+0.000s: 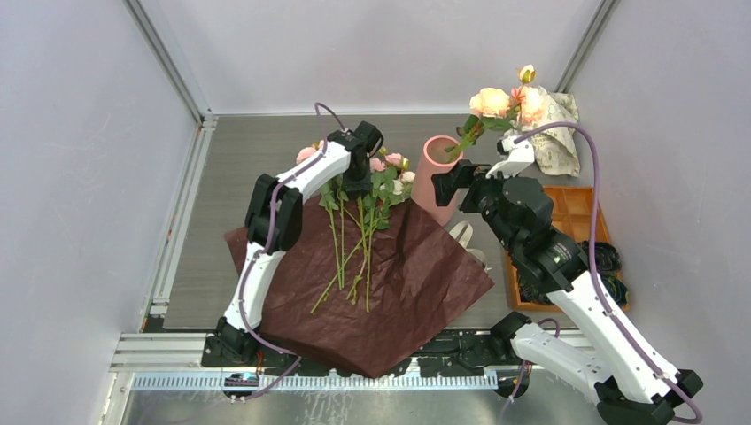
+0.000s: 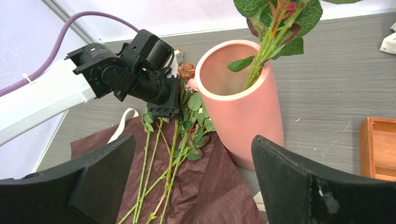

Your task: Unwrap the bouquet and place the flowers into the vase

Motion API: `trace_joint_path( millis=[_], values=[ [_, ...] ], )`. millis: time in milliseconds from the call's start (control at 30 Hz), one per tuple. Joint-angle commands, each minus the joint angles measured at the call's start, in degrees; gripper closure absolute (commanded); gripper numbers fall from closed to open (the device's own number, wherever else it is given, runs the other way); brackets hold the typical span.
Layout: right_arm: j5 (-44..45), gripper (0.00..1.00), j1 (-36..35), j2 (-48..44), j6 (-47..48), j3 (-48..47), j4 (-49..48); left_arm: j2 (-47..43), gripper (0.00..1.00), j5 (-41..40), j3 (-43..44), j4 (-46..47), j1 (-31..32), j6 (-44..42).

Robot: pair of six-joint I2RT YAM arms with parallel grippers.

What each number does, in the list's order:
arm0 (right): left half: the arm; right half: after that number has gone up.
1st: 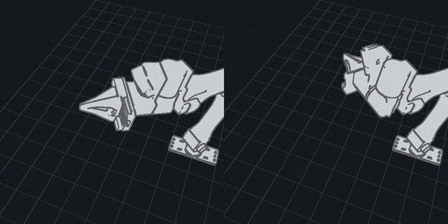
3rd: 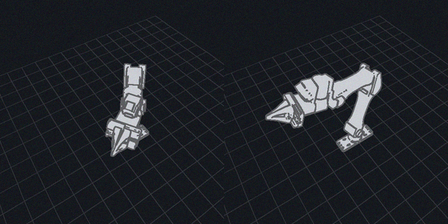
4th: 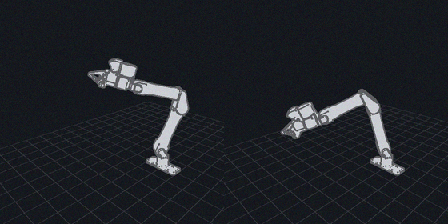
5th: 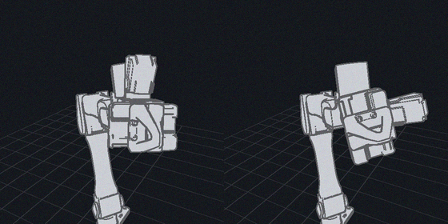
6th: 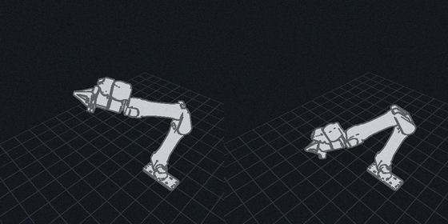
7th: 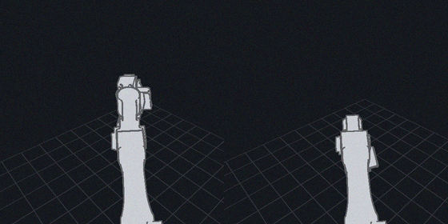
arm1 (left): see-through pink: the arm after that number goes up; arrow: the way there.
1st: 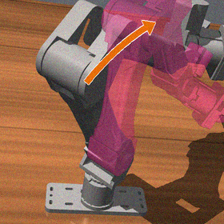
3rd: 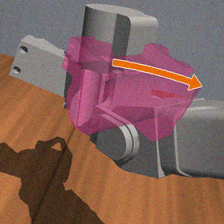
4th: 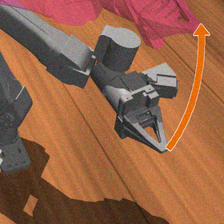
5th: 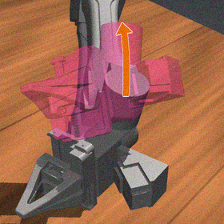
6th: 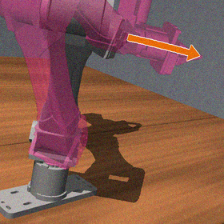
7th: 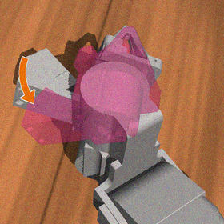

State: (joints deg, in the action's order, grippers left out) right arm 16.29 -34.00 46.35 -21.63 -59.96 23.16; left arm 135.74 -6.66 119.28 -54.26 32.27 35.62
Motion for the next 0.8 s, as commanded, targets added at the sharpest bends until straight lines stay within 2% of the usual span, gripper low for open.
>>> trace_joint_path(
  millis=[0, 200, 533, 667, 767],
  values=[
    [-0.3, 0.0, 0.1, -1.9, -0.6, 0.4, -1.4, -1.0, 0.89, -2.8, 3.4, -1.9, 0.1, -0.1],
    [-0.7, 0.01, 0.1, -2.1, -1.4, 1.3, -1.5, -5.6, 0.99, -5.5, 3.3, -2.9, 0.0, -0.6],
    [-1.3, 0.01, 0.2, -2.4, -2.6, 1.5, -1.7, -24.2, 0.99, -6.7, 3.5, -3.2, 0.2, -2.2],
    [-0.9, 0.01, 0.2, -2.8, -2.9, 1.7, -1.5, -32.5, 0.99, -4.1, 1.8, 1.3, 0.7, -4.5],
    [-0.5, 0.01, 0.2, -3.3, -3.1, 1.6, -1.3, -39.7, 0.96, 0.8, -2.2, 10.7, 1.5, -7.2]
  ],
)
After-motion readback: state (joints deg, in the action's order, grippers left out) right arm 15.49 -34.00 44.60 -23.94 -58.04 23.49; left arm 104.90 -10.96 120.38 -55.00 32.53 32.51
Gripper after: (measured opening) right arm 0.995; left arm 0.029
